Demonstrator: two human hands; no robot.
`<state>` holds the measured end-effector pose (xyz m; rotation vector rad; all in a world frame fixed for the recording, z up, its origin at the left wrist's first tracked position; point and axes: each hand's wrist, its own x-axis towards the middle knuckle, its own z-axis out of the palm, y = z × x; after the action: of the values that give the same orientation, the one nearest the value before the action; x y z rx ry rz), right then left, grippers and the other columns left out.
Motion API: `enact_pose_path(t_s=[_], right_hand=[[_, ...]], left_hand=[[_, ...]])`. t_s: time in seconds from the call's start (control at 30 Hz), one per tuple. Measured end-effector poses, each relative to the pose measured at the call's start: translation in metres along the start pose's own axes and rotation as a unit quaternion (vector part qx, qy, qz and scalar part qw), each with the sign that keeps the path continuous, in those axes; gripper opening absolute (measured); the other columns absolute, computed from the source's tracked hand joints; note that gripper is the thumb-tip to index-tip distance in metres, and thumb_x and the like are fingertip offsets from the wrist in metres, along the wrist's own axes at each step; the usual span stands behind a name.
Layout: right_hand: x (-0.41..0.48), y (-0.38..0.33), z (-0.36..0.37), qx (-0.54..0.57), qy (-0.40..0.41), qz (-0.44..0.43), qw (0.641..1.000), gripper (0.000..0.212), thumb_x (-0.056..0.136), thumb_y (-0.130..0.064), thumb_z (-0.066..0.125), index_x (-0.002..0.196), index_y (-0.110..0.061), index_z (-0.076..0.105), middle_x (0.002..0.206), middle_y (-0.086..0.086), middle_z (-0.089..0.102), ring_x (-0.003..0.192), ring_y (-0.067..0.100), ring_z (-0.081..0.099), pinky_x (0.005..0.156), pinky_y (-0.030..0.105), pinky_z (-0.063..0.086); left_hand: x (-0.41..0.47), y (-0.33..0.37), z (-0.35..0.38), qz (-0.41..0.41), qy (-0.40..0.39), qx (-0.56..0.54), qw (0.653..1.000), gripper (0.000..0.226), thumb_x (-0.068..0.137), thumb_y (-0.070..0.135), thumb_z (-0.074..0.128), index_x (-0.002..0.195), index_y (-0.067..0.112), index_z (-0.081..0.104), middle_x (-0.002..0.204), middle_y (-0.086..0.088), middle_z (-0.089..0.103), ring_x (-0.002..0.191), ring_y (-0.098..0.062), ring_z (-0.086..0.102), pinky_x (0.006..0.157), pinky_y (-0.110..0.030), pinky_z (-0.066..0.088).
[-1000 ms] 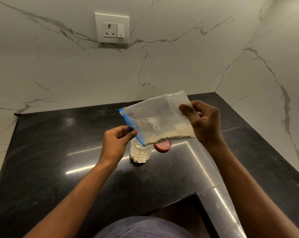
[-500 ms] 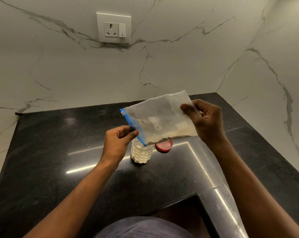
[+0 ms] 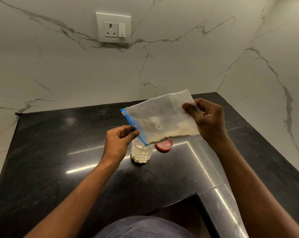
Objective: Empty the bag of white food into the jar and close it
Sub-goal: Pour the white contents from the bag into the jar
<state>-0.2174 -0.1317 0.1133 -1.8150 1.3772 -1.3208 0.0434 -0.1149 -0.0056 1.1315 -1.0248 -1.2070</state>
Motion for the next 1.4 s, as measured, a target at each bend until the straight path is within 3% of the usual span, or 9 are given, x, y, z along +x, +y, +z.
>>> enact_pose_path(t_s=[0.27, 0.43, 0.53, 0.63, 0.73, 0.83, 0.93, 1.17, 1.4], right_hand=[[-0.0023, -0.0023, 0.0006, 0.022, 0.019, -0.023, 0.999, 0.008, 0.092, -0.019, 0.079, 0.093, -0.026, 0.074, 0.088, -0.001, 0.077, 0.076, 0.022, 0.076, 0.065, 0.031, 0.064], [-0.0033, -0.0017, 0.0004, 0.023, -0.008, -0.021, 0.999, 0.004, 0.095, -0.017, 0.075, 0.099, -0.018, 0.075, 0.088, -0.011, 0.078, 0.077, 0.011, 0.076, 0.067, 0.020, 0.060], [-0.0026, -0.0017, -0.0017, 0.016, 0.005, -0.024, 1.000, 0.007, 0.096, -0.016, 0.075, 0.100, -0.020, 0.078, 0.091, -0.011, 0.080, 0.082, 0.010, 0.077, 0.074, 0.026, 0.063], [-0.0059, -0.0037, -0.0001, 0.004, 0.003, -0.027, 1.000, 0.008, 0.087, -0.024, 0.083, 0.091, -0.028, 0.077, 0.088, -0.002, 0.080, 0.075, 0.023, 0.078, 0.065, 0.035, 0.066], [-0.0060, -0.0032, -0.0005, 0.019, 0.018, -0.021, 0.999, 0.007, 0.086, -0.029, 0.082, 0.086, -0.028, 0.075, 0.085, -0.005, 0.080, 0.071, 0.018, 0.079, 0.059, 0.031, 0.065], [-0.0043, -0.0009, 0.0003, 0.037, -0.009, -0.018, 0.999, 0.008, 0.097, -0.024, 0.072, 0.097, -0.031, 0.077, 0.092, -0.019, 0.080, 0.081, 0.010, 0.078, 0.068, 0.026, 0.065], [-0.0027, -0.0030, 0.0015, 0.045, -0.008, -0.031, 0.998, 0.018, 0.096, -0.014, 0.074, 0.101, -0.031, 0.078, 0.097, -0.018, 0.081, 0.086, 0.011, 0.079, 0.073, 0.022, 0.063], [0.0000, -0.0022, 0.0045, 0.034, -0.002, -0.037, 0.999, 0.012, 0.095, -0.015, 0.075, 0.101, -0.025, 0.078, 0.100, -0.004, 0.080, 0.087, 0.021, 0.078, 0.076, 0.037, 0.066], [0.0033, -0.0041, 0.0060, 0.025, -0.013, -0.042, 0.999, 0.012, 0.094, -0.015, 0.075, 0.104, -0.021, 0.077, 0.103, -0.003, 0.079, 0.090, 0.020, 0.078, 0.080, 0.037, 0.066]], left_hand=[[0.0012, 0.0001, -0.0003, -0.001, 0.003, -0.006, 1.000, 0.022, 0.091, 0.004, 0.075, 0.106, 0.020, 0.078, 0.104, 0.005, 0.083, 0.103, -0.010, 0.078, 0.086, -0.022, 0.062], [0.0011, -0.0025, 0.0007, 0.000, 0.006, -0.004, 1.000, 0.022, 0.091, 0.004, 0.075, 0.106, 0.019, 0.078, 0.103, 0.006, 0.083, 0.102, -0.010, 0.078, 0.086, -0.022, 0.062], [0.0021, -0.0047, 0.0004, -0.002, 0.005, 0.000, 1.000, 0.021, 0.091, 0.005, 0.076, 0.106, 0.019, 0.078, 0.103, 0.006, 0.083, 0.103, -0.010, 0.078, 0.087, -0.023, 0.062], [0.0015, -0.0066, 0.0001, -0.004, 0.006, -0.007, 1.000, 0.022, 0.090, 0.004, 0.076, 0.106, 0.020, 0.078, 0.104, 0.006, 0.083, 0.102, -0.011, 0.078, 0.086, -0.021, 0.062], [0.0006, -0.0077, -0.0005, -0.003, 0.005, -0.004, 1.000, 0.022, 0.091, 0.005, 0.076, 0.105, 0.021, 0.078, 0.103, 0.008, 0.083, 0.102, -0.010, 0.078, 0.087, -0.021, 0.061], [0.0006, -0.0075, -0.0018, -0.002, 0.005, -0.001, 1.000, 0.023, 0.091, 0.005, 0.075, 0.105, 0.023, 0.078, 0.102, 0.010, 0.083, 0.102, -0.009, 0.078, 0.086, -0.021, 0.062], [0.0006, -0.0075, -0.0014, -0.004, 0.006, -0.004, 1.000, 0.023, 0.091, 0.004, 0.075, 0.105, 0.022, 0.078, 0.103, 0.009, 0.083, 0.102, -0.009, 0.078, 0.085, -0.021, 0.061], [-0.0003, -0.0081, -0.0025, -0.002, 0.006, -0.005, 1.000, 0.023, 0.090, 0.004, 0.076, 0.105, 0.021, 0.078, 0.102, 0.010, 0.083, 0.102, -0.009, 0.078, 0.083, -0.019, 0.061], [-0.0003, -0.0087, -0.0034, -0.005, 0.003, -0.007, 1.000, 0.022, 0.090, 0.005, 0.076, 0.104, 0.022, 0.078, 0.101, 0.011, 0.083, 0.100, -0.008, 0.078, 0.079, -0.015, 0.060]])
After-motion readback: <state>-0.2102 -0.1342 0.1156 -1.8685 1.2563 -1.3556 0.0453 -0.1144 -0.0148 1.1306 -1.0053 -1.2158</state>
